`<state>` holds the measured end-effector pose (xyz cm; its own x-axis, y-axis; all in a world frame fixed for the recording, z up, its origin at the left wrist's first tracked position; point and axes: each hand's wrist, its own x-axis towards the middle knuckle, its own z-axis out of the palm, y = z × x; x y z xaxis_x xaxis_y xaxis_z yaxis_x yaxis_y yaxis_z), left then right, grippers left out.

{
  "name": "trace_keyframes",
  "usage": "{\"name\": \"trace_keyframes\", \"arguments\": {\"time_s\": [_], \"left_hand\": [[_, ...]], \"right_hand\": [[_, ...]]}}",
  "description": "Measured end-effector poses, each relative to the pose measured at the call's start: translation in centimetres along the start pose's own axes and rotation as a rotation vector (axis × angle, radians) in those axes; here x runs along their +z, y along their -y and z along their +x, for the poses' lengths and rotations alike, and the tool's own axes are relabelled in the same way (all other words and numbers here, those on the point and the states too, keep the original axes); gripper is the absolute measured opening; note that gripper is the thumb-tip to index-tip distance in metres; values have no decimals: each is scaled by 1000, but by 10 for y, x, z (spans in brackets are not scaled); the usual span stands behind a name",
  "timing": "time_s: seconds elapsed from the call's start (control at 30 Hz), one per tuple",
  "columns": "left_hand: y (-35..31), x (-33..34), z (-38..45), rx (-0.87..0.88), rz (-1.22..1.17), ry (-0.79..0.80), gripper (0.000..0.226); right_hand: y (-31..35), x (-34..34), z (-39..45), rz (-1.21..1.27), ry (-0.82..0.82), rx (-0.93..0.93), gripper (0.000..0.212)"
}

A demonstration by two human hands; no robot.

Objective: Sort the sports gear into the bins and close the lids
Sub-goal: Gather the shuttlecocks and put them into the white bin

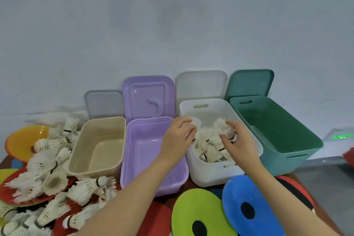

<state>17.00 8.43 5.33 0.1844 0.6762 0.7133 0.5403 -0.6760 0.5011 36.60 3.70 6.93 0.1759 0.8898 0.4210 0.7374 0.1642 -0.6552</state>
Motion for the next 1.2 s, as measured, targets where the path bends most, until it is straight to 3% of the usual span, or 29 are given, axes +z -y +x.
{"name": "trace_keyframes", "arguments": {"time_s": [0.17,0.23,0.3,0.6,0.87,1.0,1.2], "left_hand": [[3,51,29,-139,43,159,20],[8,60,34,-216,149,342,42],[13,62,34,-239,275,411,51],[17,21,11,-137,415,425,38],[27,-66,-30,-87,444,469,44],[48,-120,-69,-94,468,460,42],[78,-188,-142,-238,426,508,51]], "right_hand": [[-43,-5,38,-105,188,50,52],[-59,1,45,-198,342,60,61],[-69,5,47,-259,432,30,61],[-55,17,22,-238,291,-182,40],[11,53,-35,-138,174,-271,28],[52,85,-81,-85,212,-252,31],[96,135,-148,-32,316,-226,32]]}}
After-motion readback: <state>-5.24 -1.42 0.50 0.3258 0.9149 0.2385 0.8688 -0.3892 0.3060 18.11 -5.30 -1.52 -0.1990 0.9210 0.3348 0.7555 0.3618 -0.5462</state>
